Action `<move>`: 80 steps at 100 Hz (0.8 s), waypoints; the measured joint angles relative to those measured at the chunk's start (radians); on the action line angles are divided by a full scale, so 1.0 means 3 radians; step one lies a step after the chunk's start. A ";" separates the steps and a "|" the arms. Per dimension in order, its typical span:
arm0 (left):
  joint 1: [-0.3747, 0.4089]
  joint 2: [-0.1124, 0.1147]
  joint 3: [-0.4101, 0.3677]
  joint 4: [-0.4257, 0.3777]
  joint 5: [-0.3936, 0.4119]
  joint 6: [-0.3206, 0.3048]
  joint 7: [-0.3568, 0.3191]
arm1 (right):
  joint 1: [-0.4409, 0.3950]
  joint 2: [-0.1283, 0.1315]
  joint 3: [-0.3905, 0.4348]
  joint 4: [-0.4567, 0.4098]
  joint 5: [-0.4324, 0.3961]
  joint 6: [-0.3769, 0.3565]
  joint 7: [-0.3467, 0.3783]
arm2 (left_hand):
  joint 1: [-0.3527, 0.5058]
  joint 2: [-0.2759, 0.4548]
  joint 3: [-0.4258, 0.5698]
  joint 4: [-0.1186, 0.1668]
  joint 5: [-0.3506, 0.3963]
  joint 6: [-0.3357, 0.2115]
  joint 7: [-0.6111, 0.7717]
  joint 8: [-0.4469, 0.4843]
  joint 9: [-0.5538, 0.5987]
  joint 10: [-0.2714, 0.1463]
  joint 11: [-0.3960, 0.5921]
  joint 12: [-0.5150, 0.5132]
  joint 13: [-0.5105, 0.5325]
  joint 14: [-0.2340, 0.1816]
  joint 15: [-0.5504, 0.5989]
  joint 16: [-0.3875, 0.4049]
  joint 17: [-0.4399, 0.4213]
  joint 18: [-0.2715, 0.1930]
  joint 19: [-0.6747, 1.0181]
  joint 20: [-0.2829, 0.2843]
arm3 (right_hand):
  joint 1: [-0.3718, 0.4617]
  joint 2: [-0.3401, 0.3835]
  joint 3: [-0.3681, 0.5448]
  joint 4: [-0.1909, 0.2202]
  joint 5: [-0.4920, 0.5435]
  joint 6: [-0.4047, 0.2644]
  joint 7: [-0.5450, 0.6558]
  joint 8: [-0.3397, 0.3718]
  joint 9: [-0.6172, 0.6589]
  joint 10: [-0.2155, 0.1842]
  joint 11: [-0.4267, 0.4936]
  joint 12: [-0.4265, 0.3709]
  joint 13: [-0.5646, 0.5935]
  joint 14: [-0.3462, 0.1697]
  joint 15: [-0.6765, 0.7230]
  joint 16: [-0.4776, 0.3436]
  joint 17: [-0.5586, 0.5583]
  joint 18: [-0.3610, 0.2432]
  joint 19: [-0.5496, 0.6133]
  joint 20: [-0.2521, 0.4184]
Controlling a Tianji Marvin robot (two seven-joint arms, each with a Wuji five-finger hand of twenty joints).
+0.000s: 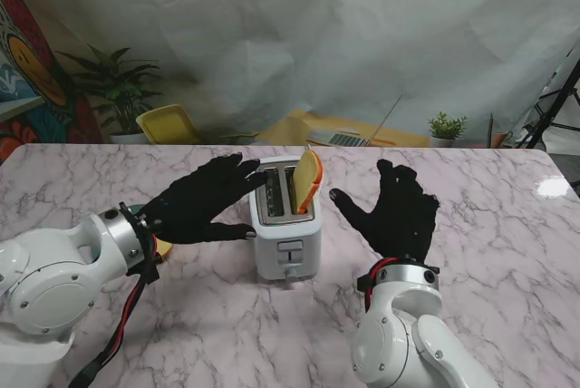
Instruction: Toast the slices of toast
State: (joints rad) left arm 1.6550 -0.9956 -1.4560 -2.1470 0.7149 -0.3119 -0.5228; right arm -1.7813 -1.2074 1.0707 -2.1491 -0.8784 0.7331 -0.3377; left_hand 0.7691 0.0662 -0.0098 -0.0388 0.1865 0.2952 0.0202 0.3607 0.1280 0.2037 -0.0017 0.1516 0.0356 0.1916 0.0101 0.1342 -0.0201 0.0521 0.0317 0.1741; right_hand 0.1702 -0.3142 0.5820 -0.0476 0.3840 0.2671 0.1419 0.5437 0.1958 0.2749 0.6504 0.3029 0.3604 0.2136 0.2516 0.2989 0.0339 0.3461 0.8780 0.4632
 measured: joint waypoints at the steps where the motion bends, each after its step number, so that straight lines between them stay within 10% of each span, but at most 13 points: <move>1: 0.0000 0.0000 0.0000 0.0000 0.0001 0.0001 0.0001 | -0.0008 0.0009 0.0008 -0.0015 -0.0013 -0.0026 0.0028 | 0.0000 0.0000 0.0000 0.0000 0.0000 0.0000 0.0000 0.0000 0.0000 0.0000 0.0000 0.0000 0.0000 0.0000 0.0000 0.0000 0.0000 0.0000 0.0000 0.0000 | 0.0000 0.0000 -0.0024 0.0000 0.0000 0.0000 -0.0001 0.0000 0.0000 -0.0002 -0.0007 0.0000 0.0000 -0.0007 0.0000 0.0000 -0.0007 -0.0009 -0.0015 0.0000; 80: 0.0353 -0.0044 -0.0268 -0.0101 0.0187 0.0121 0.0128 | -0.0581 0.0316 0.0818 -0.0406 -0.0160 -0.1889 0.0868 | 0.0001 0.0000 0.0000 0.0000 0.0000 0.0000 0.0000 0.0000 0.0000 0.0000 0.0000 0.0000 0.0000 0.0000 0.0000 0.0000 0.0000 0.0000 0.0000 0.0000 | 0.0377 -0.0011 -0.0243 0.0000 0.0336 -0.0170 0.0057 -0.0186 0.0604 -0.0164 -0.0436 -0.0082 0.0264 -0.0181 -0.0004 -0.0082 0.0126 -0.0408 -0.0244 -0.0328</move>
State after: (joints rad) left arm 1.7608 -1.0087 -1.5364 -2.1773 0.7711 -0.2754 -0.4844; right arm -1.9557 -1.1126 1.3162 -2.2708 -0.9263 0.1663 -0.0774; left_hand 0.7694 0.0662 -0.0098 -0.0388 0.1865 0.2952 0.0202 0.3607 0.1280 0.2037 -0.0017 0.1516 0.0356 0.1916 0.0101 0.1342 -0.0201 0.0521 0.0317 0.1741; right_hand 0.2833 -0.3174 0.5091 -0.0474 0.4848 0.2161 0.1591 0.4879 0.3770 0.2258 0.5198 0.2783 0.4395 0.1593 0.2503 0.2742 0.0717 0.2238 0.8049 0.3649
